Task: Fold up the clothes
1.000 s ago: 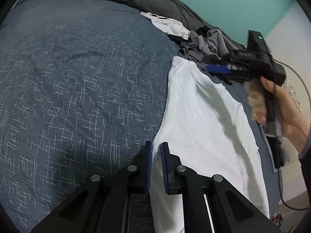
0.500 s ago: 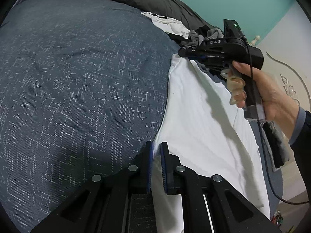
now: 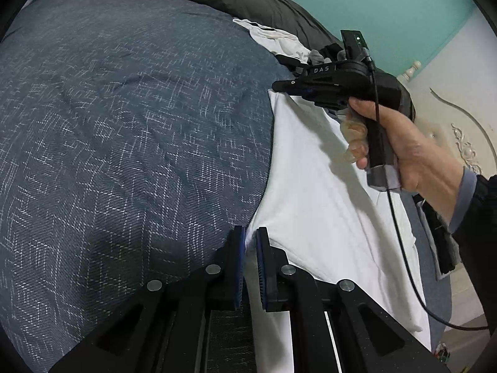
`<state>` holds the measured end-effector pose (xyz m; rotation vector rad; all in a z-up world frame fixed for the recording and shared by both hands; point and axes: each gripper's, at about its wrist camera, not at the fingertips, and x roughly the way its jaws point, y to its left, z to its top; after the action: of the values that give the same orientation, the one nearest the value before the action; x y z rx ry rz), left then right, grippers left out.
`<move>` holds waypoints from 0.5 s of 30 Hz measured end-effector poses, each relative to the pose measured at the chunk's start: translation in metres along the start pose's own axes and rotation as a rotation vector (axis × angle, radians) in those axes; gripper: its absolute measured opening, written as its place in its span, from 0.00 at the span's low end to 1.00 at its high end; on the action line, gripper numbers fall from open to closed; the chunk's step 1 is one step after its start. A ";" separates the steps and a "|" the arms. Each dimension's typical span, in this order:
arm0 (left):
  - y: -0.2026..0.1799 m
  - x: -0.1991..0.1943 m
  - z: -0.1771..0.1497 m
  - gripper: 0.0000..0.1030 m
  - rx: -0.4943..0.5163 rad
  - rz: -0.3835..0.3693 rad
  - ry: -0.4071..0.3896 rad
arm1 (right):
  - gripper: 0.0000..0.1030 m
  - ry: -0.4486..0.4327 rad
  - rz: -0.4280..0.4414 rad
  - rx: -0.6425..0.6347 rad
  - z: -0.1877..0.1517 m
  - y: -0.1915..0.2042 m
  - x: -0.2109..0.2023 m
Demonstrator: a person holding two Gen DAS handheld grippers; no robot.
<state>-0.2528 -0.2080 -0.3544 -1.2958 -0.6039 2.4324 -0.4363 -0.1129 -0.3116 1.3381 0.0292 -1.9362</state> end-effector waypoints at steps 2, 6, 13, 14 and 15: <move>0.001 -0.001 -0.001 0.08 -0.005 -0.001 0.001 | 0.04 -0.011 -0.018 -0.023 -0.002 0.002 0.001; 0.003 -0.001 -0.001 0.08 -0.012 -0.004 0.004 | 0.04 -0.111 -0.077 0.019 0.000 -0.006 -0.019; 0.002 -0.006 -0.002 0.08 -0.015 0.001 0.000 | 0.04 -0.152 -0.042 0.016 -0.014 -0.013 -0.071; 0.001 -0.007 -0.001 0.08 -0.018 0.001 -0.002 | 0.04 -0.153 -0.027 0.026 -0.022 -0.015 -0.080; 0.001 -0.009 -0.001 0.08 -0.019 0.001 -0.003 | 0.04 -0.156 -0.019 0.028 -0.030 -0.017 -0.089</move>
<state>-0.2476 -0.2128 -0.3493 -1.2998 -0.6290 2.4357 -0.4087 -0.0377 -0.2598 1.2049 -0.0617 -2.0586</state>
